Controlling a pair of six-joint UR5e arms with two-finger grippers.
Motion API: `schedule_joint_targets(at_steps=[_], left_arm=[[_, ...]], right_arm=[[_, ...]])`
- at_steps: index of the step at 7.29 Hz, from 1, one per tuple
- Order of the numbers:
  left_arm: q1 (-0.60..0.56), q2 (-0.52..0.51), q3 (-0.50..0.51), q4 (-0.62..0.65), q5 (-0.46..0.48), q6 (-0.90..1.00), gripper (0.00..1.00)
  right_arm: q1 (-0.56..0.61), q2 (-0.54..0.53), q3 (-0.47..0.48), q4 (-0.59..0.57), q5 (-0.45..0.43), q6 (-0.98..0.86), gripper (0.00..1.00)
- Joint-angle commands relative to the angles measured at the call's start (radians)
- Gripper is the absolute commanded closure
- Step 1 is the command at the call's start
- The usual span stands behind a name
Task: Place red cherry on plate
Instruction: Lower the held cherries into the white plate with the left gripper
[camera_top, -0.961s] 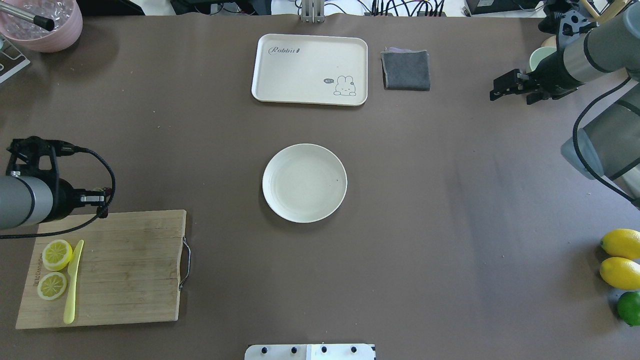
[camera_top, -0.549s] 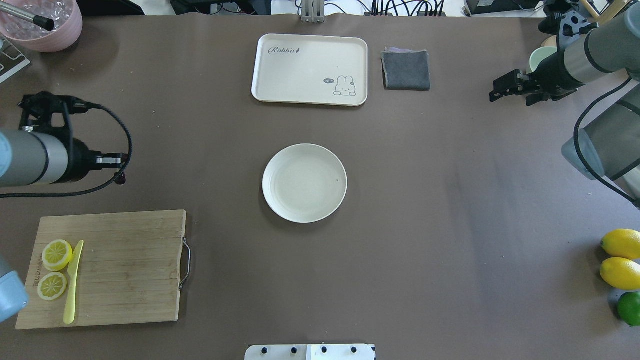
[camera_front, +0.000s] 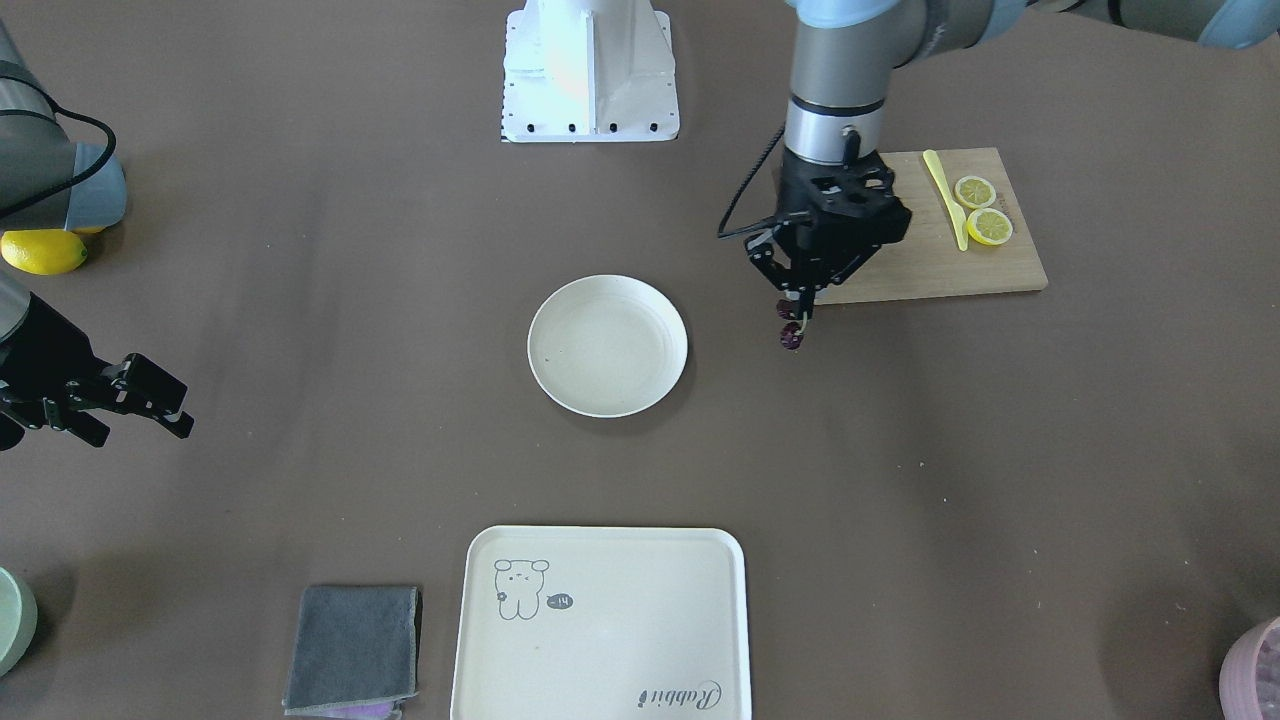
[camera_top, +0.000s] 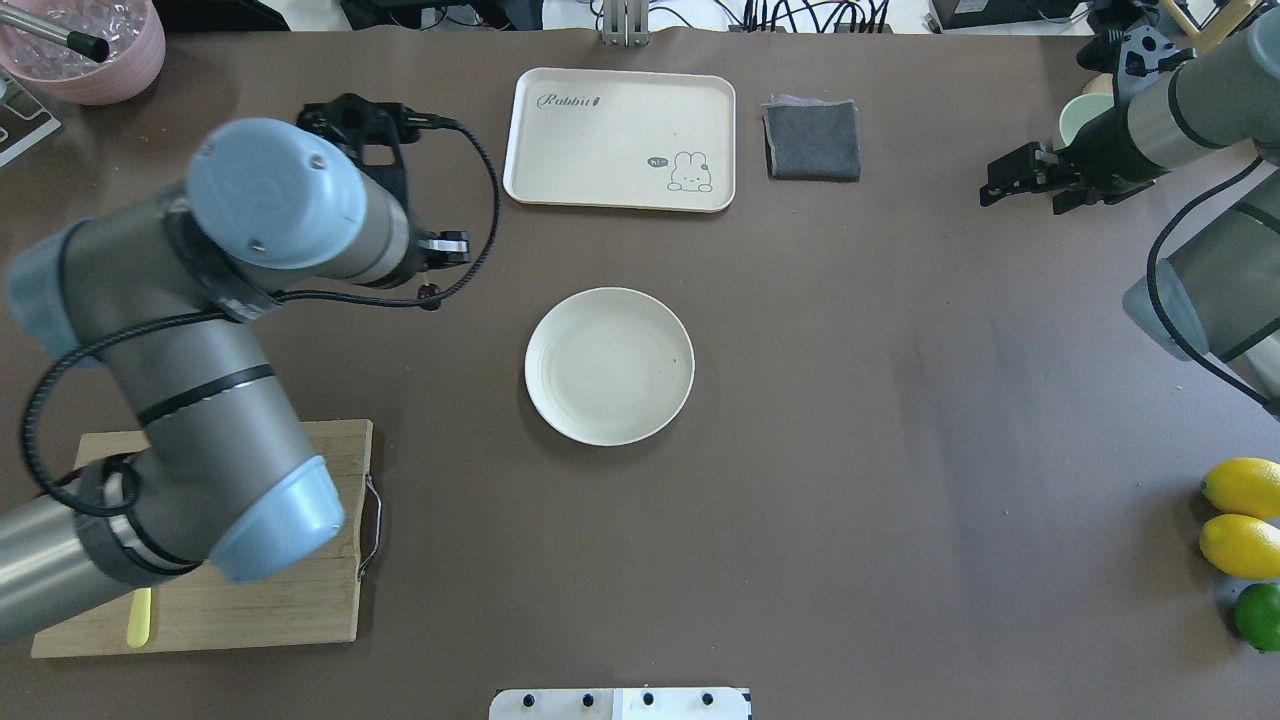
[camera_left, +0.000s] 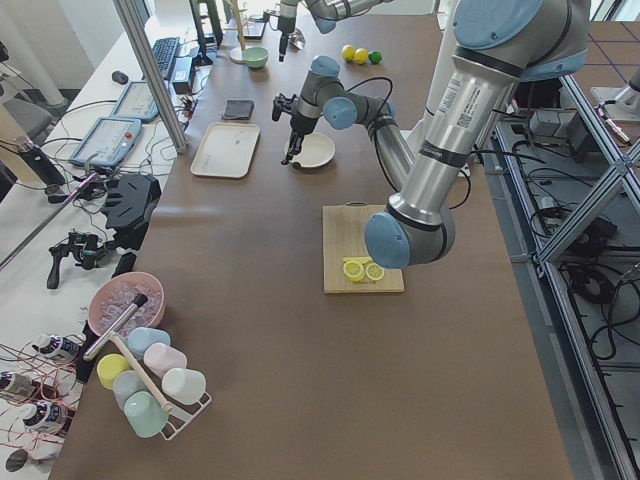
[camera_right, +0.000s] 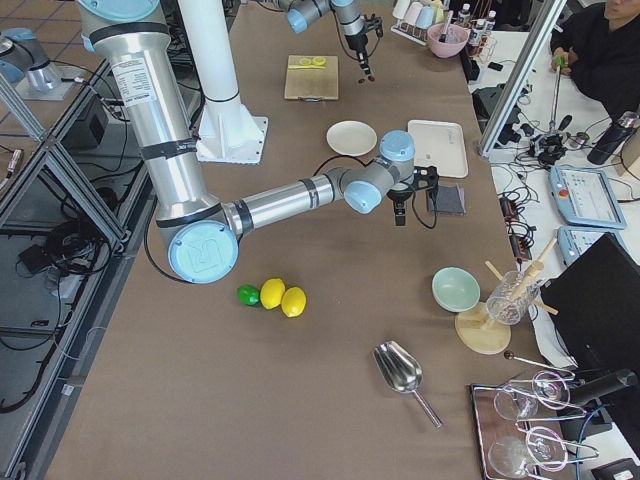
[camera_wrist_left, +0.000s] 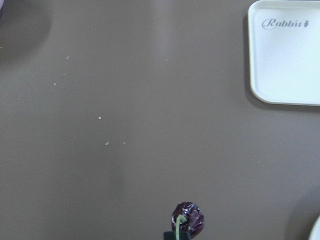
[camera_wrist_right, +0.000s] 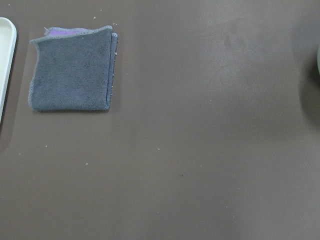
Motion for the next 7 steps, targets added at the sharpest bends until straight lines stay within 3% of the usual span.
schedule_joint_targets(at_steps=[1,2,4,7], left_arm=[[0.113,-0.134,0.144,-0.023,0.094,-0.086,1.00],[0.184,-0.178,0.220,-0.067,0.192,-0.098,1.00],[0.221,-0.215,0.371,-0.191,0.223,-0.132,1.00],[0.232,-0.205,0.387,-0.205,0.224,-0.123,1.00]], right_arm=[[0.001,-0.005,-0.002,-0.002,-0.004,0.000,0.00],[0.001,-0.012,-0.002,0.001,-0.006,0.000,0.00],[0.006,-0.020,-0.002,0.001,-0.007,0.000,0.00],[0.007,-0.028,-0.002,0.003,-0.003,0.000,0.00]])
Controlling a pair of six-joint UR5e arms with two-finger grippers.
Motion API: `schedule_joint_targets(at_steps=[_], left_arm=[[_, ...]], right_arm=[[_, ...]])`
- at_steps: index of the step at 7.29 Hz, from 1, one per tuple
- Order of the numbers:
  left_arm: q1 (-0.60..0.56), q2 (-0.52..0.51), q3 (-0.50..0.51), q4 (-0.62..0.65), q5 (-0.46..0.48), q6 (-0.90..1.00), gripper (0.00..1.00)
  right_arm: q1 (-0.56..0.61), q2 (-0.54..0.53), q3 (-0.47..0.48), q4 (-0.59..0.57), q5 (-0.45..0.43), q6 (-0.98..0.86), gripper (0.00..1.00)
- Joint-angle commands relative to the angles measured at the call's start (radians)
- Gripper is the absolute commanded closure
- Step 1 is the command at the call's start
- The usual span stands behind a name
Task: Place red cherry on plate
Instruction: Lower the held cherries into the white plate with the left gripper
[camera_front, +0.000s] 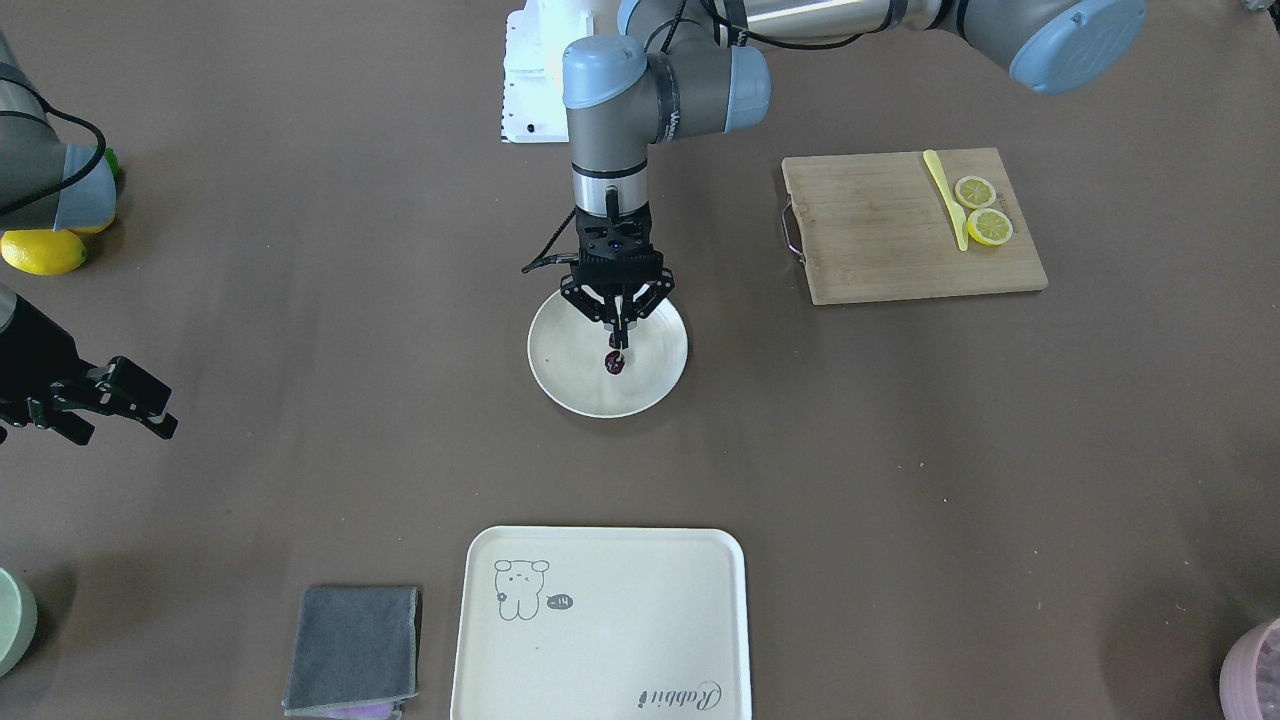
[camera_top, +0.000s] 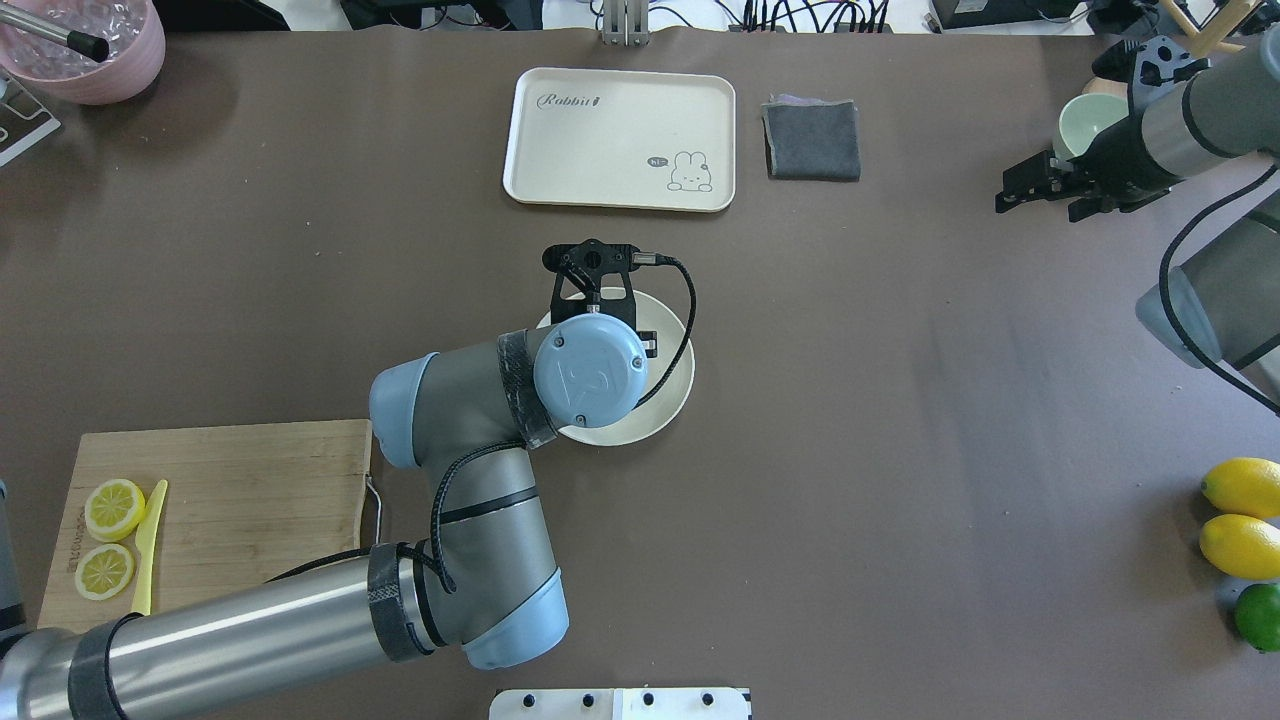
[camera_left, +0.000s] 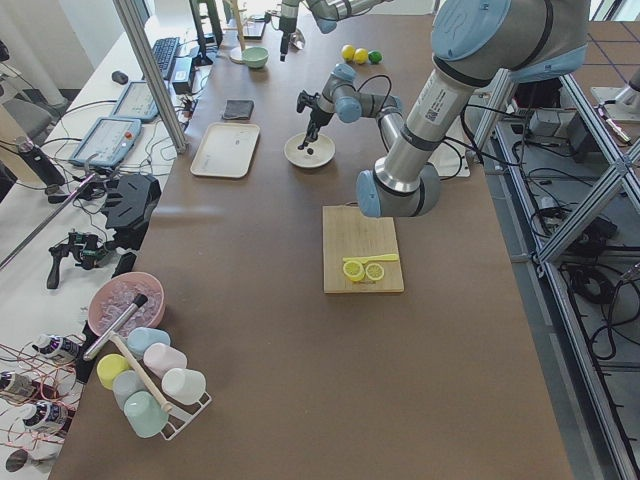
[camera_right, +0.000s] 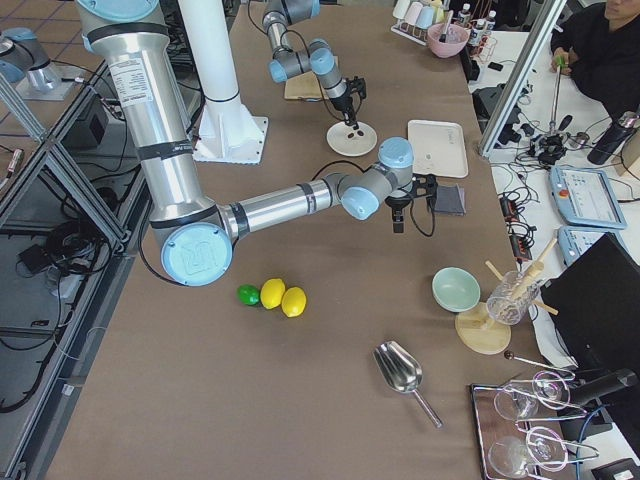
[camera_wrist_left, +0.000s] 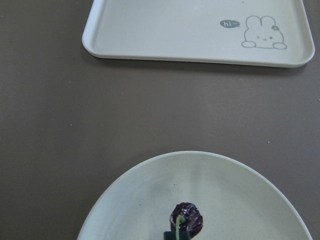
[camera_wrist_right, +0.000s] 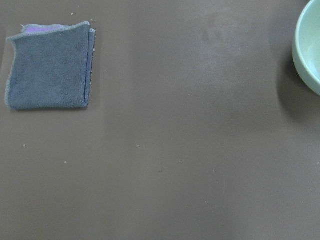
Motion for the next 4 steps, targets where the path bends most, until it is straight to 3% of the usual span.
schedule_joint_targets(at_steps=[1,2,3,4], left_arm=[[0.020,0.001,-0.001,-0.002,0.002,0.003,1.00],[0.021,0.002,-0.001,0.001,0.000,0.003,0.38],[0.022,0.013,-0.007,0.002,0.002,0.004,0.02],[0.022,0.028,-0.042,0.005,0.021,0.004,0.02]], right_arm=[[0.001,-0.002,0.000,0.000,0.002,0.000,0.00],[0.001,-0.002,0.000,0.000,0.002,0.000,0.00],[0.001,-0.002,0.002,0.000,0.006,0.000,0.00],[-0.001,-0.002,0.003,0.000,0.006,0.000,0.00]])
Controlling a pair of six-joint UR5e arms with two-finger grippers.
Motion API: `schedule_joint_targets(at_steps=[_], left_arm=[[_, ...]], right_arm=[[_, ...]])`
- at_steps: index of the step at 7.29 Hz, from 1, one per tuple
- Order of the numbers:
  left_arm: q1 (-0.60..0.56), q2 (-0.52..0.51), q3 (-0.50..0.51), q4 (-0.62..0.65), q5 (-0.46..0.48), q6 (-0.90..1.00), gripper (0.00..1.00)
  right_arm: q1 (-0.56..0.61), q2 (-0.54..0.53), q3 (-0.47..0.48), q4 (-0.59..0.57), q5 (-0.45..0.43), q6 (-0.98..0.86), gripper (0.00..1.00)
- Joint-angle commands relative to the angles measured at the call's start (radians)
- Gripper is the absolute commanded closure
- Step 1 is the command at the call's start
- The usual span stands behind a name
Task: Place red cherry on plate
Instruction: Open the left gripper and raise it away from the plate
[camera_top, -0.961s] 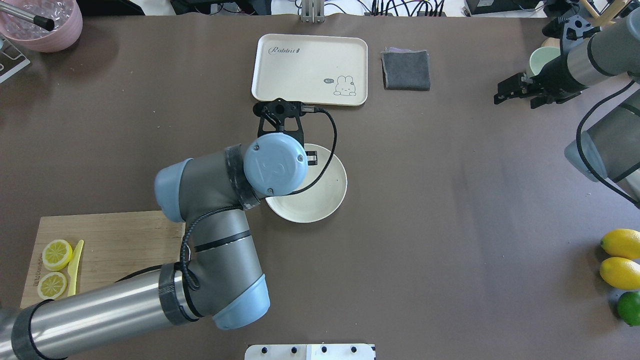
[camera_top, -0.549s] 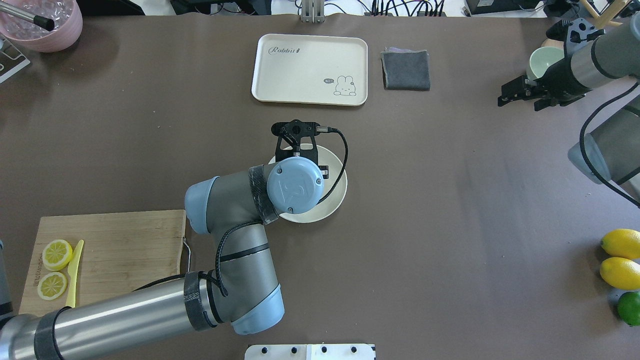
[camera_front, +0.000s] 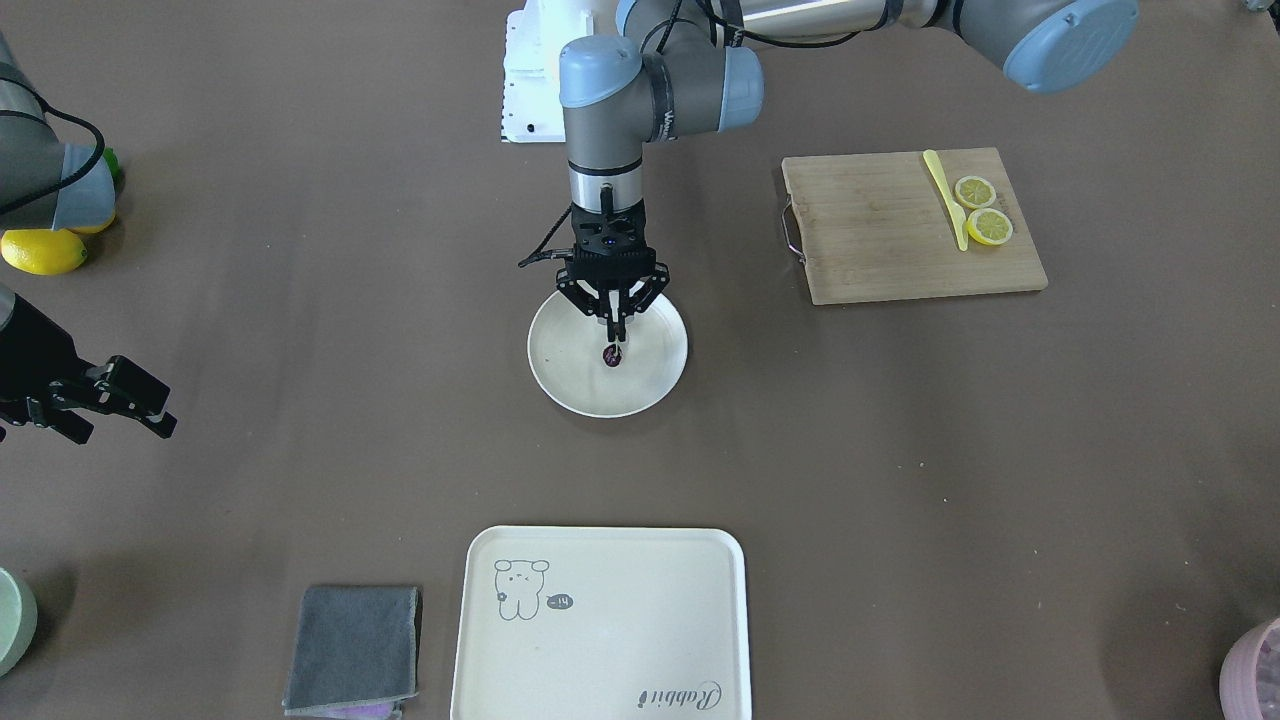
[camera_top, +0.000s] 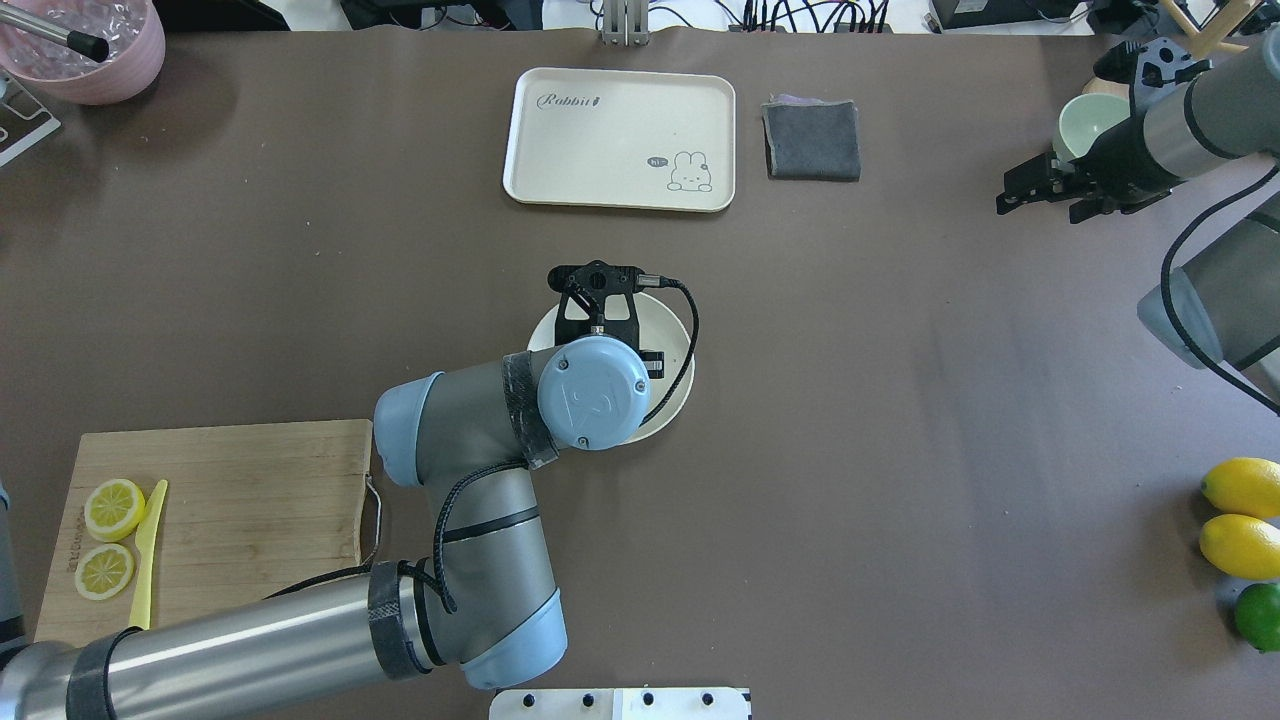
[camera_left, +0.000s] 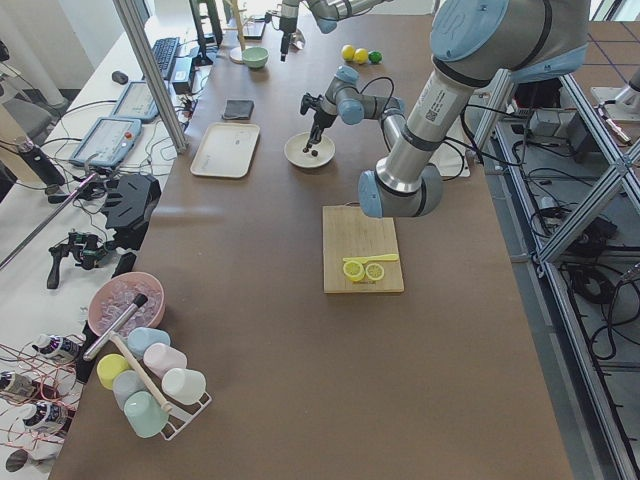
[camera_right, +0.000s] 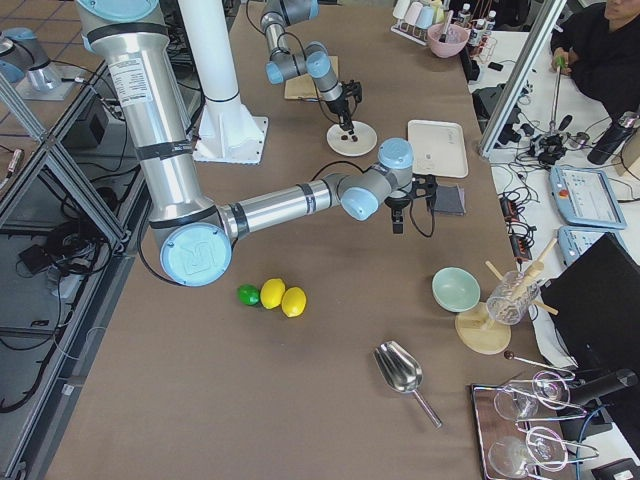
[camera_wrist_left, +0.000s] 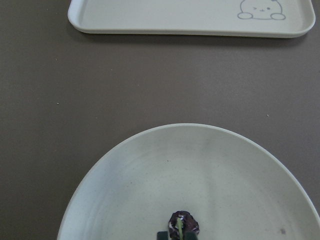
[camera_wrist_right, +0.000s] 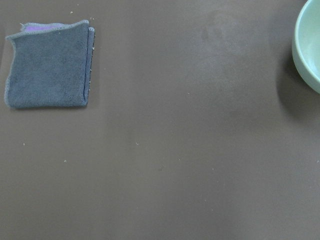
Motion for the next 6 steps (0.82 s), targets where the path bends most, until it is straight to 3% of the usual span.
schedule_joint_targets(at_steps=[1,3,4,5,6], left_arm=[[-0.004,0.040,-0.102,0.005,0.017,0.002,0.02],[-0.103,0.132,-0.246,0.005,0.003,0.160,0.02],[-0.220,0.184,-0.294,0.000,-0.067,0.324,0.02],[-0.354,0.231,-0.305,-0.009,-0.207,0.462,0.02],[-0.463,0.259,-0.304,-0.012,-0.292,0.532,0.02]], right_arm=[[0.000,0.001,0.006,-0.005,0.003,0.000,0.00],[0.012,0.000,0.005,-0.009,0.004,-0.005,0.00],[0.028,-0.017,0.002,-0.011,0.012,-0.014,0.00],[0.049,-0.018,-0.004,-0.035,0.012,-0.047,0.00],[0.081,-0.017,0.000,-0.139,0.013,-0.166,0.00]])
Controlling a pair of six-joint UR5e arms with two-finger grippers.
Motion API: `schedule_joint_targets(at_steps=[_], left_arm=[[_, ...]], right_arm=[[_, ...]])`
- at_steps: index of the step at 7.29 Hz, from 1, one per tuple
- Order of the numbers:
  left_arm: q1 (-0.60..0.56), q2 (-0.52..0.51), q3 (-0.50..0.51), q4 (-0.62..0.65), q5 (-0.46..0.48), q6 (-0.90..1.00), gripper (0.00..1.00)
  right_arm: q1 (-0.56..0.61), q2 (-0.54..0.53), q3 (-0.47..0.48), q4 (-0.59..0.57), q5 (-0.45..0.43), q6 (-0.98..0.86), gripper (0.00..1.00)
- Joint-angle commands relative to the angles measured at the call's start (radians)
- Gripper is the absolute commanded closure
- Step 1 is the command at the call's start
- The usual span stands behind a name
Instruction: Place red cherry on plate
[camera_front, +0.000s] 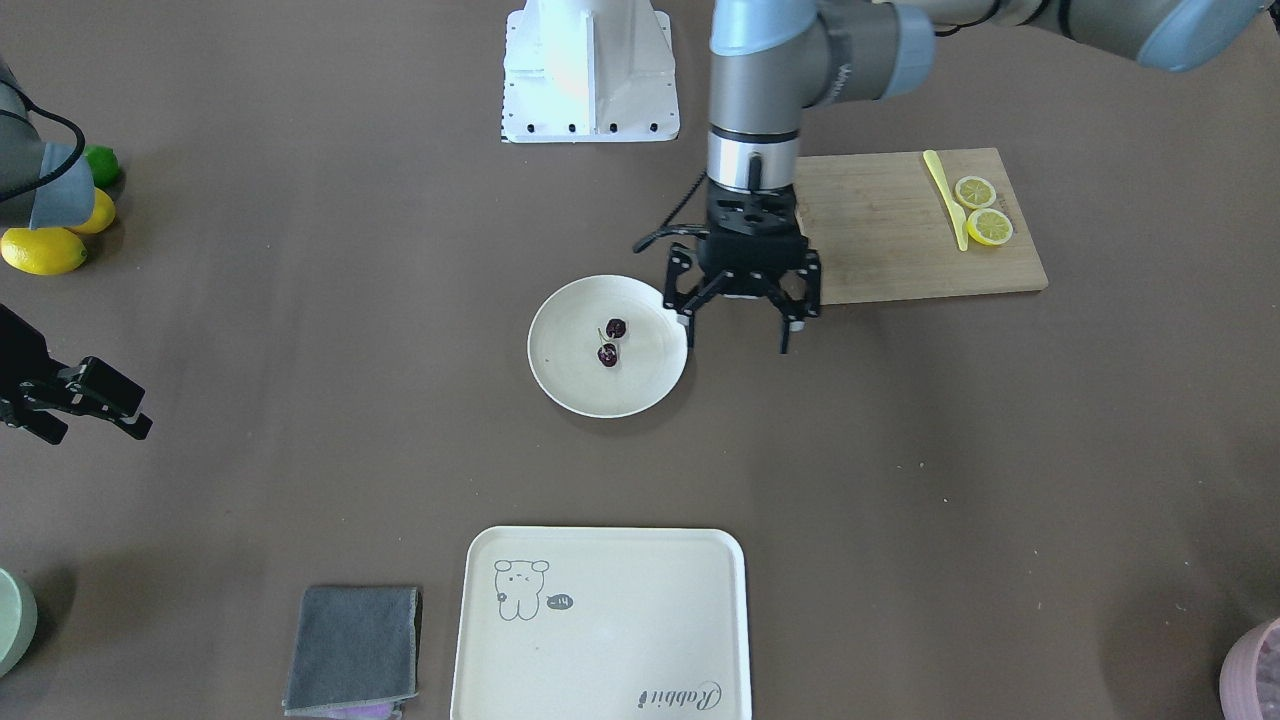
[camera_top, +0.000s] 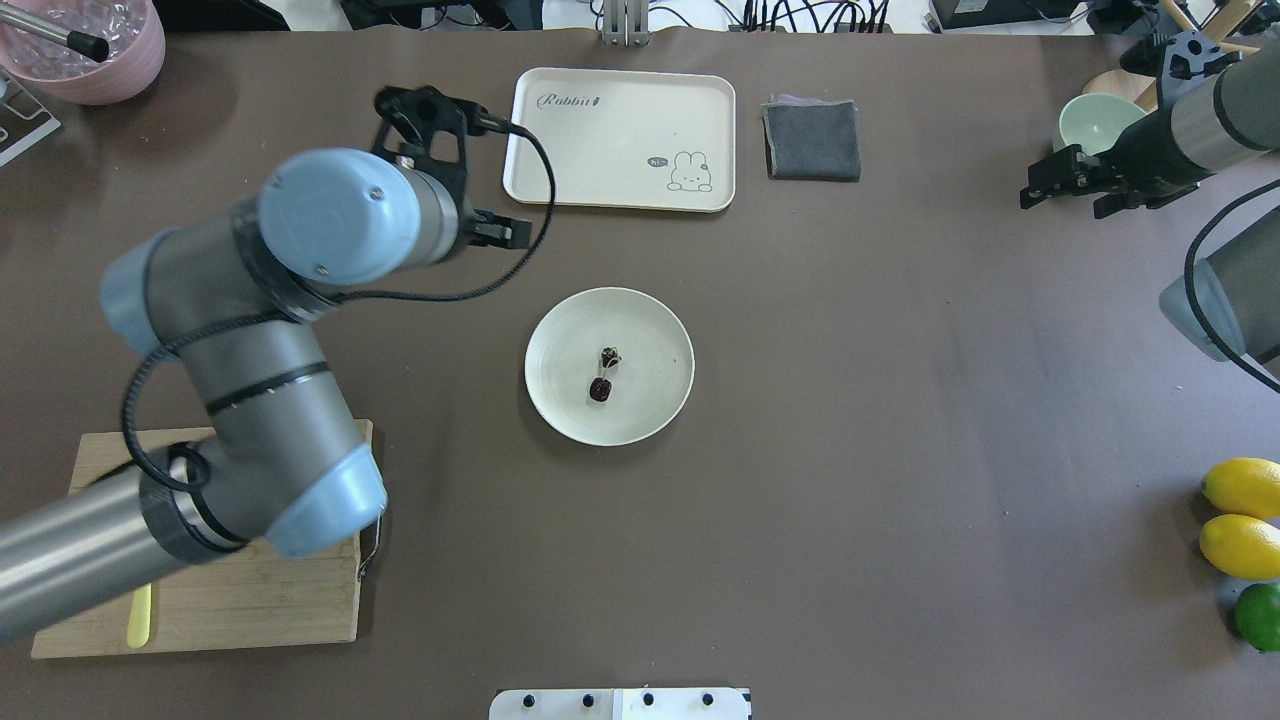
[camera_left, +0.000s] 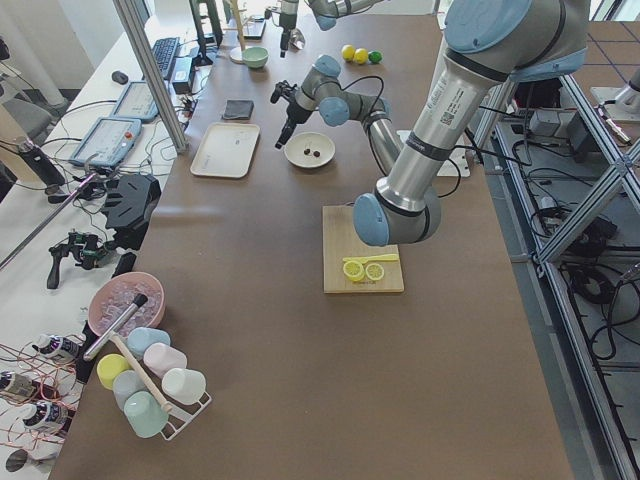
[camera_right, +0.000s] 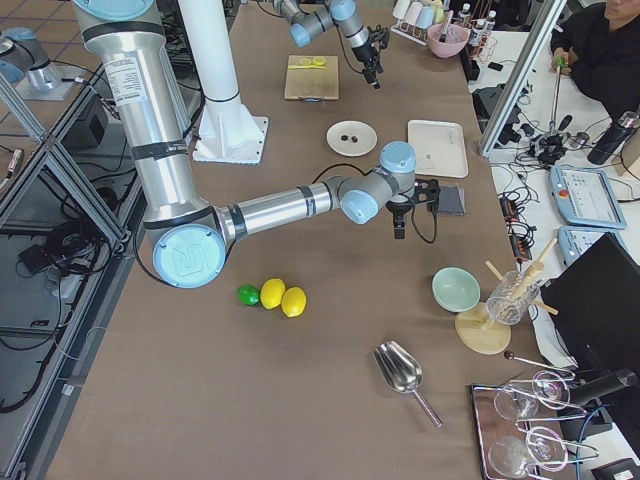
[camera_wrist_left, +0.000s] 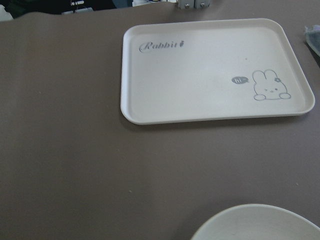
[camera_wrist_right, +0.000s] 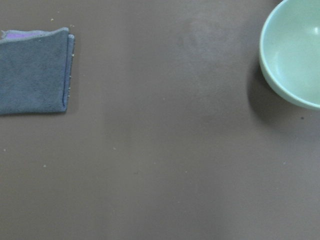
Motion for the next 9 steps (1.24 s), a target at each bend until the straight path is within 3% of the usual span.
schedule_joint_targets(at_steps=[1,3,4,6,8,9], left_arm=[[-0.199,0.094,0.000,-0.056,-0.135,0.153,0.02],[-0.283,0.159,0.084,-0.168,-0.142,0.160,0.02],[-0.354,0.212,0.092,-0.164,-0.238,0.208,0.02],[-0.556,0.292,0.181,-0.150,-0.554,0.401,0.02],[-0.706,0.349,0.232,-0.152,-0.642,0.470,0.02],[-0.769,0.381,0.256,-0.150,-0.718,0.603,0.02]], right_arm=[[0.073,-0.001,-0.001,-0.180,0.001,-0.220,0.00],[0.192,-0.011,-0.007,-0.379,-0.009,-0.503,0.00],[0.263,-0.020,-0.016,-0.472,-0.013,-0.640,0.00],[0.381,-0.084,-0.067,-0.489,0.010,-0.795,0.00],[0.437,-0.147,-0.065,-0.483,0.071,-0.799,0.00],[0.446,-0.159,-0.064,-0.483,0.092,-0.801,0.00]])
